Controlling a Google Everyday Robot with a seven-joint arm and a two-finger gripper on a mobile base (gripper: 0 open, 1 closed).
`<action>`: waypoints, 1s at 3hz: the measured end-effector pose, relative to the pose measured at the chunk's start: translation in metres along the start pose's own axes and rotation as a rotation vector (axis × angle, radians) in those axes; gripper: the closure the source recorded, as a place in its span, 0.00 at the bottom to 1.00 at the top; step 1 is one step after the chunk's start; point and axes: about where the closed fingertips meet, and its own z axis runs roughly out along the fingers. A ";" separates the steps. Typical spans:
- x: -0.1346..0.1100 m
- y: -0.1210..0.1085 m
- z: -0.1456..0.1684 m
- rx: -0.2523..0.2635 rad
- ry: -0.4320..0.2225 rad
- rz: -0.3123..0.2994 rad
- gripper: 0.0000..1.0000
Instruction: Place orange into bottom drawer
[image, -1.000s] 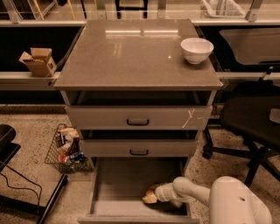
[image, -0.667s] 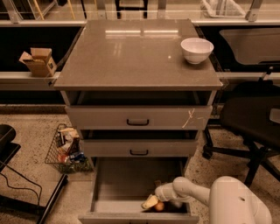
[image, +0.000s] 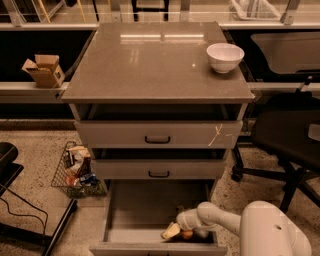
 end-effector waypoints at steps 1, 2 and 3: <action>-0.027 -0.004 -0.029 0.050 -0.022 -0.037 0.00; -0.075 0.016 -0.080 0.083 -0.046 -0.109 0.00; -0.102 0.059 -0.126 0.070 -0.058 -0.143 0.00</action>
Offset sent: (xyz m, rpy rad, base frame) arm -0.0470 0.0212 0.1913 -0.0228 -0.1679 0.1109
